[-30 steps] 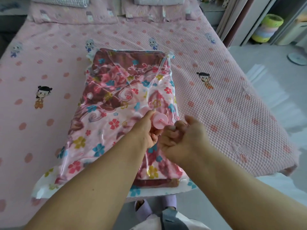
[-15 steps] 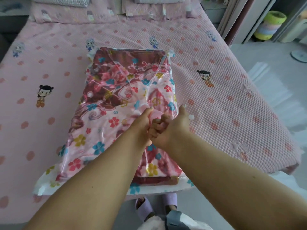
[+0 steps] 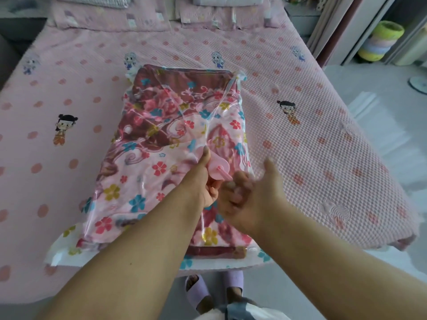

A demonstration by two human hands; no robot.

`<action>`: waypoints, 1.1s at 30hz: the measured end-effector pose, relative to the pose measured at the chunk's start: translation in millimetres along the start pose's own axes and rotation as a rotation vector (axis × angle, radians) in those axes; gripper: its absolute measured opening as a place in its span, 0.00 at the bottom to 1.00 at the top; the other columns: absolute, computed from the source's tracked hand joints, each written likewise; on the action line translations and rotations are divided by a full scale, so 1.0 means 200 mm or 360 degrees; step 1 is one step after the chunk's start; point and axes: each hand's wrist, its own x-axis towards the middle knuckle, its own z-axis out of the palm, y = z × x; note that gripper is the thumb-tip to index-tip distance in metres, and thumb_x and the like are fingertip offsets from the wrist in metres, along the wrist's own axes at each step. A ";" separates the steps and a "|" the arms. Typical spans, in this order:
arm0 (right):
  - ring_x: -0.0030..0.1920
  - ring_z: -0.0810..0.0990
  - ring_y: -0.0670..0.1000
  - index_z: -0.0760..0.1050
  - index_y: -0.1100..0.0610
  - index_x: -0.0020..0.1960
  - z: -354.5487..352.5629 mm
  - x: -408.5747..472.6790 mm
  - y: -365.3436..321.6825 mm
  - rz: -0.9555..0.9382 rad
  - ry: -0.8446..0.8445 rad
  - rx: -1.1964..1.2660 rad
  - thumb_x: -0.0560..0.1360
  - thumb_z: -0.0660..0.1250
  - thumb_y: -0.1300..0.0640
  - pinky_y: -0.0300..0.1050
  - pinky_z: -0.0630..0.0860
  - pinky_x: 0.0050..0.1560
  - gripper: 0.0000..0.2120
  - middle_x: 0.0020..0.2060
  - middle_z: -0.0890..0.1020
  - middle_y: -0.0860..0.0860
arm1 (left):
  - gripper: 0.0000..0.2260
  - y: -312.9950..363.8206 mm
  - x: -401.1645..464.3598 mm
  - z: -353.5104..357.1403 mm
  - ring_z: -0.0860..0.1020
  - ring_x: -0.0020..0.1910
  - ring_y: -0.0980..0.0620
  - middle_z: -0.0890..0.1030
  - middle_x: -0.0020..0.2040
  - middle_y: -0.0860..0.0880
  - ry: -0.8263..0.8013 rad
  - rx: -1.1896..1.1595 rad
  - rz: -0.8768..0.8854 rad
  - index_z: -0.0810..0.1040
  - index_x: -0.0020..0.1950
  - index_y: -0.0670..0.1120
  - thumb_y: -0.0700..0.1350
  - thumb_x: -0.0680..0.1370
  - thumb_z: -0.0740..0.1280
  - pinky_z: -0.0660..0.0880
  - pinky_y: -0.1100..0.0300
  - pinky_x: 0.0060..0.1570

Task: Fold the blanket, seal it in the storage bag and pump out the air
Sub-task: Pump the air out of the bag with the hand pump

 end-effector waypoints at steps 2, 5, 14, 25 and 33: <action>0.24 0.56 0.47 0.57 0.55 0.24 -0.04 -0.07 0.02 0.0035 0.0066 -0.0103 0.74 0.49 0.29 0.37 0.50 0.28 0.33 0.25 0.64 0.51 | 0.32 0.00 0.01 -0.01 0.73 0.27 0.56 0.78 0.31 0.51 0.0089 0.0001 0.0021 0.79 0.51 0.46 0.73 0.66 0.65 0.65 0.65 0.31; 0.23 0.56 0.48 0.57 0.55 0.24 0.04 0.03 -0.01 0.0020 0.0105 -0.0031 0.74 0.48 0.29 0.38 0.51 0.28 0.33 0.23 0.63 0.51 | 0.28 0.01 -0.02 0.02 0.74 0.27 0.55 0.76 0.29 0.50 -0.0032 0.0015 -0.0034 0.79 0.44 0.43 0.68 0.74 0.61 0.70 0.66 0.27; 0.23 0.56 0.47 0.57 0.55 0.24 -0.08 -0.10 -0.02 0.0078 0.0059 -0.0155 0.75 0.46 0.30 0.37 0.50 0.29 0.34 0.25 0.64 0.52 | 0.11 0.02 -0.04 0.10 0.74 0.32 0.50 0.75 0.37 0.46 -0.0020 -0.0300 0.0116 0.74 0.50 0.44 0.51 0.77 0.61 0.72 0.60 0.36; 0.23 0.56 0.47 0.58 0.55 0.23 -0.09 -0.02 -0.06 0.0064 0.0014 -0.0117 0.76 0.46 0.32 0.37 0.50 0.28 0.33 0.26 0.64 0.51 | 0.29 -0.03 0.05 0.10 0.77 0.39 0.50 0.78 0.43 0.48 0.0013 -0.0306 0.0027 0.75 0.63 0.43 0.65 0.77 0.58 0.79 0.60 0.37; 0.23 0.55 0.46 0.58 0.54 0.22 0.06 0.18 -0.12 -0.0088 0.0079 -0.0030 0.76 0.49 0.32 0.39 0.52 0.30 0.33 0.24 0.62 0.49 | 0.32 0.00 0.03 0.13 0.72 0.22 0.57 0.71 0.20 0.49 -0.0165 -0.0251 0.0057 0.76 0.29 0.39 0.63 0.80 0.54 0.70 0.68 0.25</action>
